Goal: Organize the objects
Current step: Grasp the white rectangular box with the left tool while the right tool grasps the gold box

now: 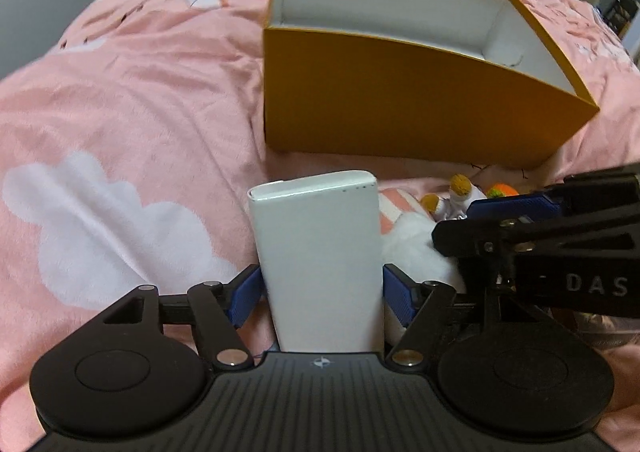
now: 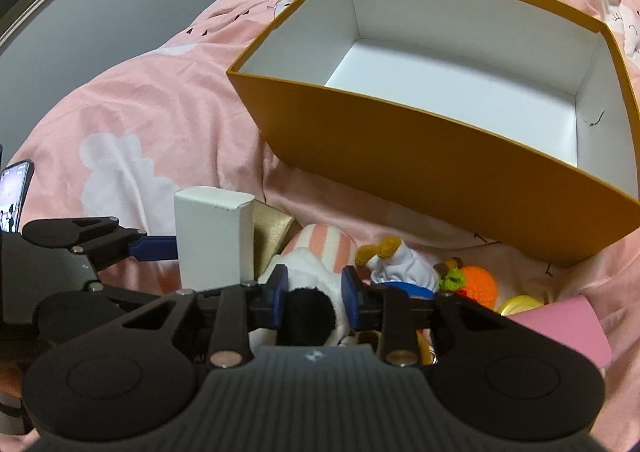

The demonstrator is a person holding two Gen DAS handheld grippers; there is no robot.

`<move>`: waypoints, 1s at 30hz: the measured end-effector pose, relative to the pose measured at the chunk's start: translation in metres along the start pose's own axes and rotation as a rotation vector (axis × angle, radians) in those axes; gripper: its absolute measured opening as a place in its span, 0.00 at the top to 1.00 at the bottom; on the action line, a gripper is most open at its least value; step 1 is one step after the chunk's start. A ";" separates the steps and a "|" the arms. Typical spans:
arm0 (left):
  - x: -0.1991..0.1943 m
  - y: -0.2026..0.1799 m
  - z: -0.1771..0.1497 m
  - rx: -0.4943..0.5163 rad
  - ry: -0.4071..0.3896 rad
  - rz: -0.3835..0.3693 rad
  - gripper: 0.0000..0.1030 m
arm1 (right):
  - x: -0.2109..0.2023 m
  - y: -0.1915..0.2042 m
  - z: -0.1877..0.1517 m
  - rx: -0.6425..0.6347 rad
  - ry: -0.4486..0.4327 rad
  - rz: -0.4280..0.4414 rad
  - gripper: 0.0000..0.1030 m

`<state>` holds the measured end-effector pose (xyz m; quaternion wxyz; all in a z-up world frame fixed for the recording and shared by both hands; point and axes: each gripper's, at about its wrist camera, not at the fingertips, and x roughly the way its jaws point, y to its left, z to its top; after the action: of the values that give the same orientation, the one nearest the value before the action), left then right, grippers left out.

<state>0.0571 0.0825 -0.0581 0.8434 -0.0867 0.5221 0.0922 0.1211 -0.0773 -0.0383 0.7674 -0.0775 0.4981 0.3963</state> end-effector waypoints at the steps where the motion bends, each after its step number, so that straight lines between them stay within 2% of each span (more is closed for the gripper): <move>1: -0.001 0.002 -0.001 -0.013 0.000 -0.009 0.27 | 0.000 -0.001 0.000 0.003 -0.003 0.006 0.69; 2: -0.002 0.004 -0.001 -0.027 -0.001 -0.017 0.30 | 0.000 -0.001 0.001 0.002 -0.005 0.009 0.69; 8: -0.021 0.019 0.002 -0.091 -0.040 -0.031 0.31 | -0.001 0.004 0.003 -0.038 -0.014 0.024 0.68; 13: -0.048 0.029 0.014 -0.086 -0.084 0.003 0.31 | 0.006 0.013 0.015 -0.069 0.011 0.065 0.68; 15: -0.052 0.033 0.022 -0.087 -0.085 0.009 0.31 | 0.013 0.021 0.019 -0.121 0.029 0.067 0.67; 17: -0.056 0.038 0.026 -0.077 -0.089 0.016 0.31 | 0.020 0.031 0.022 -0.193 0.039 0.075 0.61; 21: -0.047 0.042 0.027 -0.046 -0.068 0.016 0.31 | 0.033 0.049 0.026 -0.380 0.051 0.077 0.32; 25: -0.036 0.042 0.025 -0.044 -0.057 0.020 0.31 | 0.054 0.061 0.029 -0.584 0.099 0.040 0.31; 30: -0.024 0.048 0.023 -0.060 -0.015 0.001 0.28 | 0.075 0.067 0.036 -0.708 0.164 0.065 0.31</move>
<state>0.0547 0.1333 -0.0285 0.8443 -0.1111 0.5128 0.1089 0.1140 0.0261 -0.0639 0.6374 -0.3539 0.3924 0.5607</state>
